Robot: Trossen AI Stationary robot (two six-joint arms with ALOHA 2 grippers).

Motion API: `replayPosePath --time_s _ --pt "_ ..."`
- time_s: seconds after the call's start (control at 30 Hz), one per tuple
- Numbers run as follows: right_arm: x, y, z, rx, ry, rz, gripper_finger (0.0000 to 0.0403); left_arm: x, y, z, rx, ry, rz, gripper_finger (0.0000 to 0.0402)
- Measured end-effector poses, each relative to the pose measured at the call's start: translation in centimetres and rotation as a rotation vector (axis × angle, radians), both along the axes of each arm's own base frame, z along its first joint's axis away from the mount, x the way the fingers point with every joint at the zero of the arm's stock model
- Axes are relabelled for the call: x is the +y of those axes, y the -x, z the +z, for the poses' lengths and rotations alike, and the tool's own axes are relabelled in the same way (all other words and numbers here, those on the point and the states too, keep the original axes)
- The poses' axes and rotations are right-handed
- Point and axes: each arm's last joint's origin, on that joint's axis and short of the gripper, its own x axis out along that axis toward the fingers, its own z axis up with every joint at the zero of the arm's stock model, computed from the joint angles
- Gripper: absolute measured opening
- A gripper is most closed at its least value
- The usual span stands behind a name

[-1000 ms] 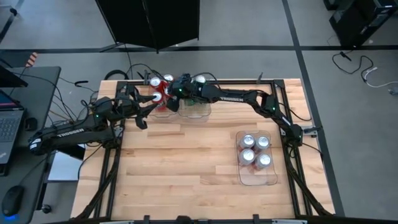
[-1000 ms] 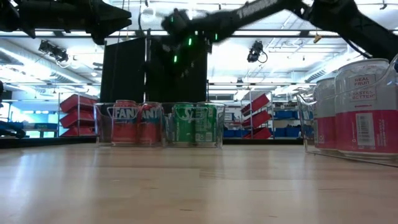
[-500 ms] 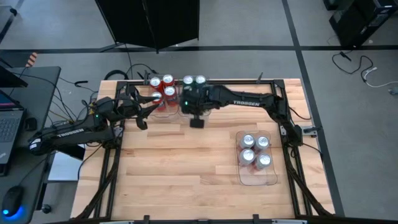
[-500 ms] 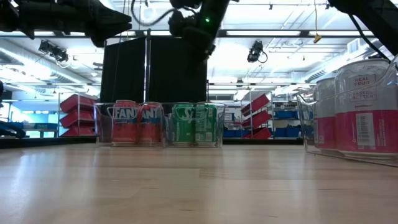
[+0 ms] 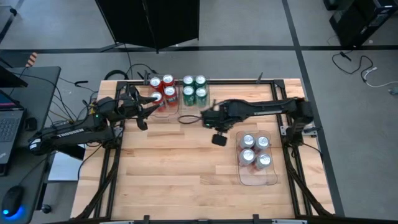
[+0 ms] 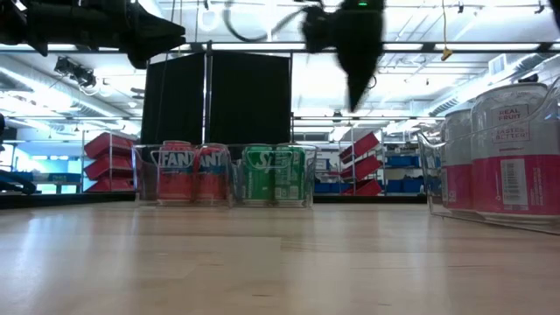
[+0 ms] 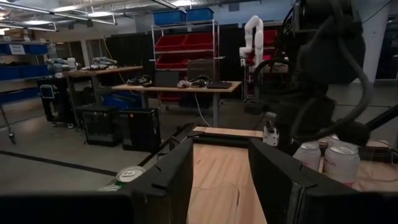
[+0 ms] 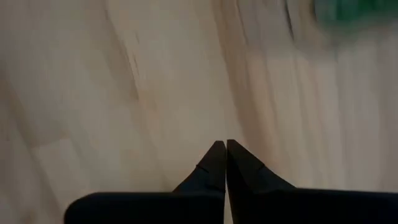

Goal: Sort soda cans
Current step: Move the bottom right transparent bin to the top right of the table

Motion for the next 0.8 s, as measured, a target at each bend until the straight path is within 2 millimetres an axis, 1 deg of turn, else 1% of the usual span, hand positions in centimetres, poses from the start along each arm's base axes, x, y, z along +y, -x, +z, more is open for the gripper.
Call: replayPosePath --time_s 0.1,0.2,0.27,0.33,0.43,0.53,0.6,0.67,0.8 --pt "0.4 2.8 -0.5 0.024 -0.023 -0.144 0.0000 0.0 0.0 0.0 0.000 0.000 0.000 0.0157" --pt "1.0 5.2 -0.6 0.024 -0.053 -0.226 0.0000 0.0 0.0 0.0 0.000 0.003 0.000 0.0157" --pt "1.4 6.6 -0.4 0.006 -0.082 -0.257 0.0000 0.0 0.0 0.0 0.000 0.003 0.000 0.0157" --pt "1.6 7.4 -0.6 -0.010 -0.108 -0.282 0.0000 0.0 0.0 0.0 -0.002 0.008 -0.001 0.0157" --pt "1.6 8.3 -1.7 0.012 -0.128 -0.310 0.0000 0.0 0.0 0.0 -0.002 0.009 -0.001 0.0157" --pt "1.5 8.7 -3.0 0.053 -0.135 -0.321 0.0000 0.0 0.0 0.0 -0.001 0.010 -0.001 0.0157" --pt "1.4 8.7 -3.9 0.077 -0.149 -0.319 0.0000 0.0 0.0 0.0 -0.001 0.011 -0.001 0.0157" --pt "1.1 8.6 -4.4 0.058 -0.158 -0.316 0.0000 0.0 0.0 0.0 0.000 0.011 -0.001 0.0157" --pt "0.2 8.6 -5.0 0.046 -0.159 -0.335 0.0000 0.0 0.0 -0.1 0.011 0.016 -0.001 0.0157"
